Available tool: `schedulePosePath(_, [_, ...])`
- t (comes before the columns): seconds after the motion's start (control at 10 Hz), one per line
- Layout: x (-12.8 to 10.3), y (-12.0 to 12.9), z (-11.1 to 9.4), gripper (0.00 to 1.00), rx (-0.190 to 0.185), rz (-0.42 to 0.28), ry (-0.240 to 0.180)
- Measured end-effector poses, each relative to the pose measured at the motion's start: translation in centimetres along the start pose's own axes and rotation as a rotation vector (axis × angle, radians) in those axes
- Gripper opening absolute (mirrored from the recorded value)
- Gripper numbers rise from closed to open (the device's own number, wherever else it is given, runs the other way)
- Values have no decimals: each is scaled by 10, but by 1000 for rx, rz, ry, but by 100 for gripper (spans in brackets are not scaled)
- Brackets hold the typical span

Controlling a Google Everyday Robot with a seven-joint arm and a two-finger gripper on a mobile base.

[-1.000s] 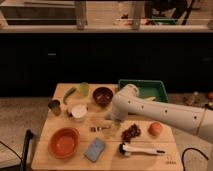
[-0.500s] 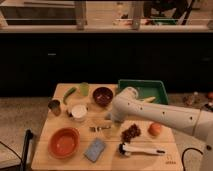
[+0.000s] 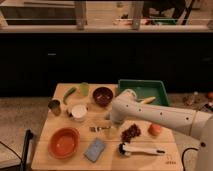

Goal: Place fork in red bowl

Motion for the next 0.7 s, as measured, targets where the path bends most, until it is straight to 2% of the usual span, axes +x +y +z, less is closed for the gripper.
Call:
schedulePosePath(0.3, [-1,1,8,80,-2,-12,0])
schedulePosePath(0.7, [-18,13,1,80,-4,-210,-14])
